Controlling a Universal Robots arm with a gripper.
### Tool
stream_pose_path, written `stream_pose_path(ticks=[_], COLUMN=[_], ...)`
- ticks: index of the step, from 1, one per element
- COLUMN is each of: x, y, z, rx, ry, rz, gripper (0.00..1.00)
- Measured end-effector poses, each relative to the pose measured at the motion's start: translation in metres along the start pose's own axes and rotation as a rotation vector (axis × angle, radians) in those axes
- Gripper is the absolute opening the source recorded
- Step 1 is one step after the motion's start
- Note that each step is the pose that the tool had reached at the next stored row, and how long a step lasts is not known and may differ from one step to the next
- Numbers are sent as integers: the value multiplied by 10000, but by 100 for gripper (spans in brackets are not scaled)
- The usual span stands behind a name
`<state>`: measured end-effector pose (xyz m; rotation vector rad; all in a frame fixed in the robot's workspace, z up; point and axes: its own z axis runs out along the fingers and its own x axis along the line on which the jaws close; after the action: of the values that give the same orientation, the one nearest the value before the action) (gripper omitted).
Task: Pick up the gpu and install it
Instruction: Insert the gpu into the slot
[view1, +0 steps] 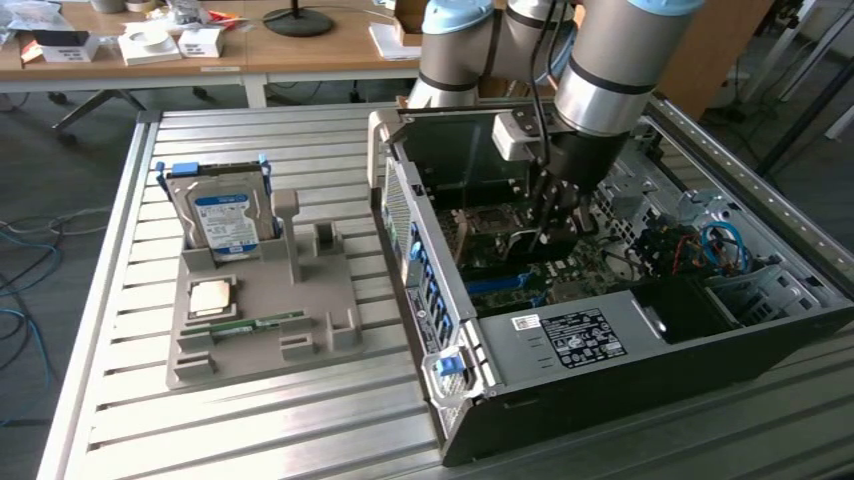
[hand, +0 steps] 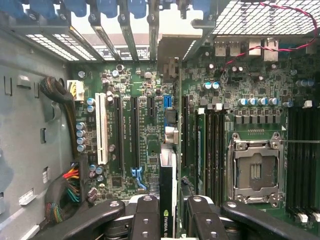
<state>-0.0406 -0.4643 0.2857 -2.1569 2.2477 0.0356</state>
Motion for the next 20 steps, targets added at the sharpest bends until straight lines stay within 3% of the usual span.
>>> stream_pose_path(ticks=[20], x=[34], y=[0], z=[10], rx=[1], ry=[-2], rz=[0], gripper=[26])
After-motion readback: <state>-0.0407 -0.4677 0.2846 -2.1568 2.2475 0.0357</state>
